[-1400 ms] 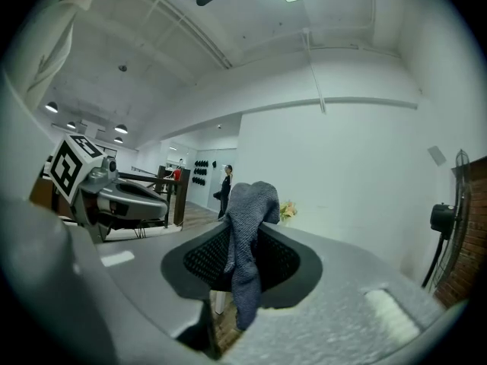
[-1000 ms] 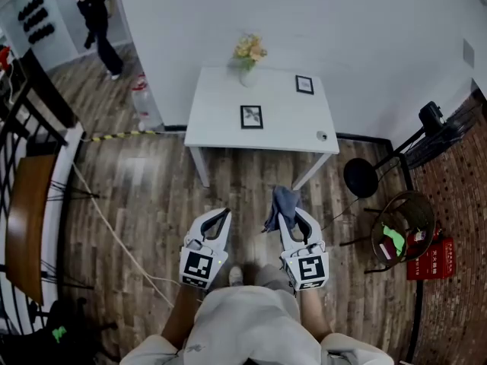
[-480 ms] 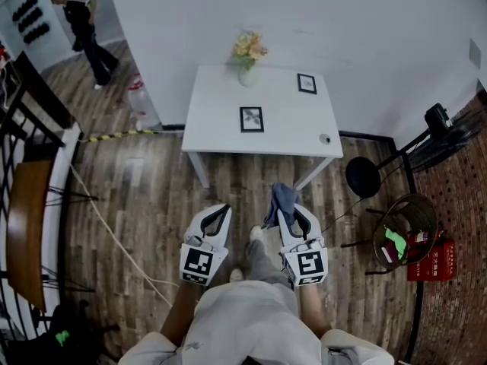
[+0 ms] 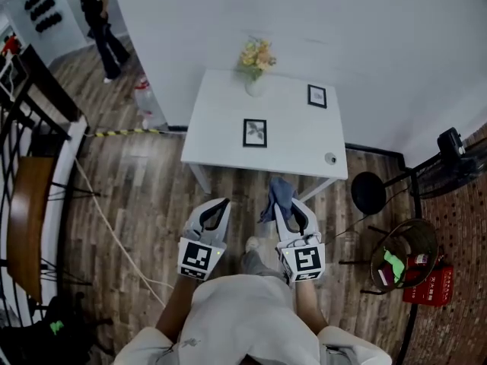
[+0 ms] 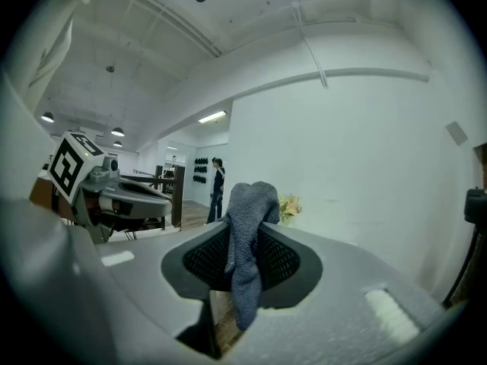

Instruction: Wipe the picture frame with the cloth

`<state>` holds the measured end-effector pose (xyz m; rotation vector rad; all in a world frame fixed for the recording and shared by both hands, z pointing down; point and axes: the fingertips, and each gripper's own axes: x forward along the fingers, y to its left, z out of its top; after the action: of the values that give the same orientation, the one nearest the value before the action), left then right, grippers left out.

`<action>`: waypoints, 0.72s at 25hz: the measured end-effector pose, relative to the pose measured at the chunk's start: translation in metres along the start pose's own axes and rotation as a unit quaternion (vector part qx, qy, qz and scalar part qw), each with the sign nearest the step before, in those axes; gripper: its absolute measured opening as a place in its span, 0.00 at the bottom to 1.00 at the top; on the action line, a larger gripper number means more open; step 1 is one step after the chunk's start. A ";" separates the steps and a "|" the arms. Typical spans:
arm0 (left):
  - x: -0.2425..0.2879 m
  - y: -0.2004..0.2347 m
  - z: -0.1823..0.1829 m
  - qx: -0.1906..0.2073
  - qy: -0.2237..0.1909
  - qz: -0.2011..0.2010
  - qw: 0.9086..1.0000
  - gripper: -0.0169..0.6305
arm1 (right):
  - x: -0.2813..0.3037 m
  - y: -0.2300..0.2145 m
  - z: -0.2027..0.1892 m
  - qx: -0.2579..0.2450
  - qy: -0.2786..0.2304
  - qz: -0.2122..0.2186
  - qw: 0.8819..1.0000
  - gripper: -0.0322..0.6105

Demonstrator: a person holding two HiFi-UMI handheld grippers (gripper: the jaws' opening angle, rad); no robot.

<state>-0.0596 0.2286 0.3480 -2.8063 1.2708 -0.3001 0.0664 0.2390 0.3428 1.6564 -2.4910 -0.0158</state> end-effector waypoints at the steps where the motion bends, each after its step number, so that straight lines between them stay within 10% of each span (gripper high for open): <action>1: 0.007 0.003 0.002 0.000 0.000 0.005 1.000 0.06 | 0.007 -0.006 0.002 0.001 -0.002 0.004 1.000 0.20; 18: 0.106 0.028 0.005 -0.011 0.031 0.064 0.997 0.06 | 0.091 -0.092 -0.010 0.018 0.006 0.068 0.998 0.20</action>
<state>-0.0111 0.1300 0.3562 -2.7378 1.4660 -0.3710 0.1173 0.1206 0.3554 1.4909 -2.6033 0.0543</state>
